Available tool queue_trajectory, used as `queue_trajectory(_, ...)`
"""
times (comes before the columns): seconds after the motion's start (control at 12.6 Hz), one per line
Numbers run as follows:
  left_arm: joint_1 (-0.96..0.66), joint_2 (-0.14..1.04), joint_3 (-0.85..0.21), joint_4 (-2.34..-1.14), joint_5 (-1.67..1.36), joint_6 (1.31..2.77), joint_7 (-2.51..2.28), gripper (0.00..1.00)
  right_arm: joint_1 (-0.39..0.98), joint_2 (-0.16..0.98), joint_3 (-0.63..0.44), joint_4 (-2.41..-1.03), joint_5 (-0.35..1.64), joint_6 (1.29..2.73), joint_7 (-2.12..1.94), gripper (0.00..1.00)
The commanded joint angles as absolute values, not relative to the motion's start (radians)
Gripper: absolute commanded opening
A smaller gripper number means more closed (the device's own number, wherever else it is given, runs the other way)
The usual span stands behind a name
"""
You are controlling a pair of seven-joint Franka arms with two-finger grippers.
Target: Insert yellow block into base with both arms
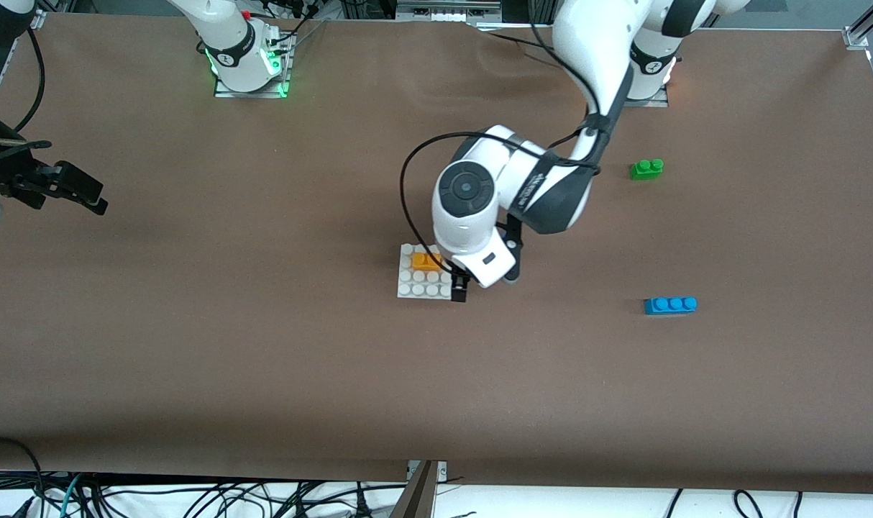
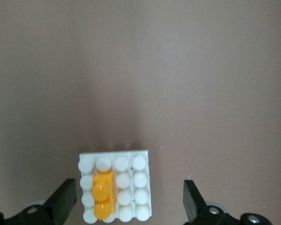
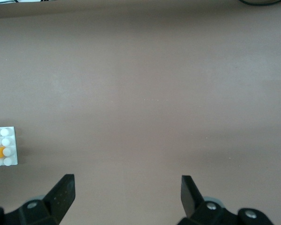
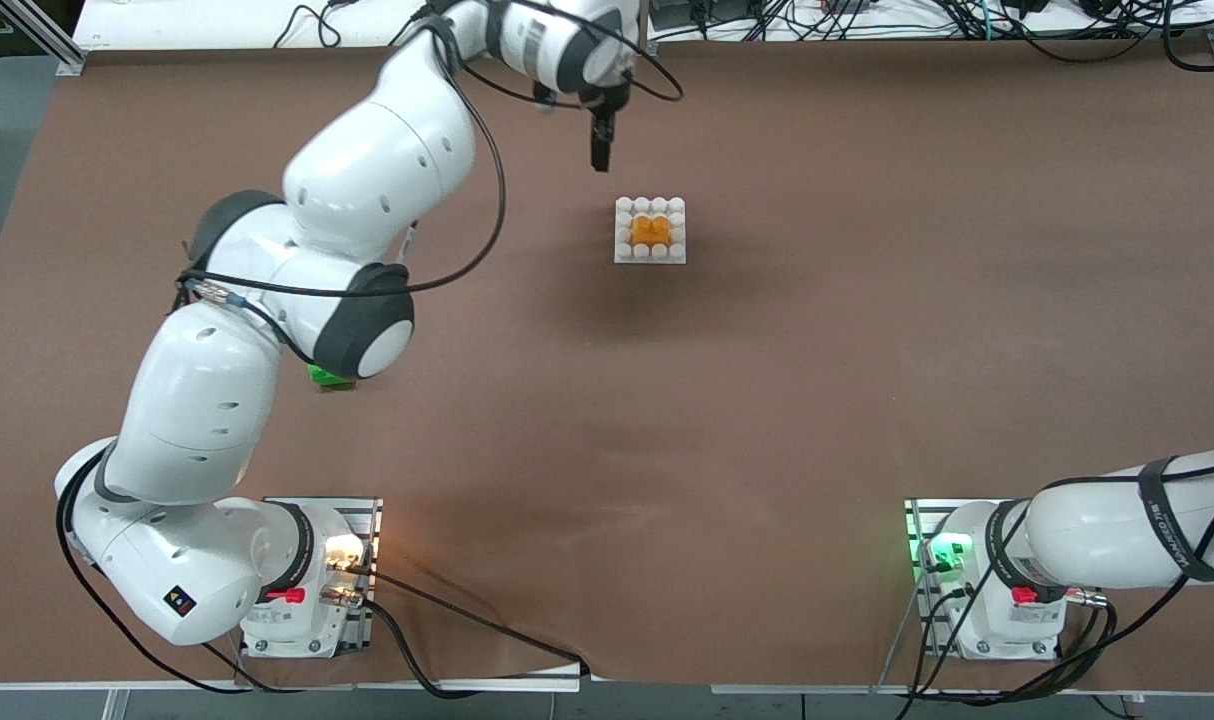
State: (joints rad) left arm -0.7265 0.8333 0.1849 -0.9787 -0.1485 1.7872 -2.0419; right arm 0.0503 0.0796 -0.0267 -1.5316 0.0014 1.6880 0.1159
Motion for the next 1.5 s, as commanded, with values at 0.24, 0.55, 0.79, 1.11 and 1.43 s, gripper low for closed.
queue_trajectory(0.24,-0.574,0.497,0.183,-1.275,-0.091,1.764,-1.653,1.0,0.04,0.069,-0.02,-1.531,-0.009,1.674,0.106,1.0)
queue_trajectory(0.55,-0.412,0.353,0.183,-1.377,-0.091,1.709,-1.279,1.0,0.038,0.068,-0.02,-1.531,-0.009,1.674,0.107,1.0)
queue_trajectory(0.79,-0.267,0.256,0.179,-1.41,-0.092,1.626,-0.937,1.0,0.038,0.069,-0.02,-1.531,-0.008,1.674,0.107,1.0)
queue_trajectory(1.11,-0.068,0.131,0.123,-1.515,-0.092,1.605,-0.527,1.0,0.038,0.069,-0.02,-1.531,-0.008,1.674,0.107,1.0)
queue_trajectory(1.43,0.202,0.013,-0.063,-1.624,-0.017,1.562,-0.152,1.0,0.038,0.069,-0.02,-1.531,-0.008,1.674,0.107,1.0)
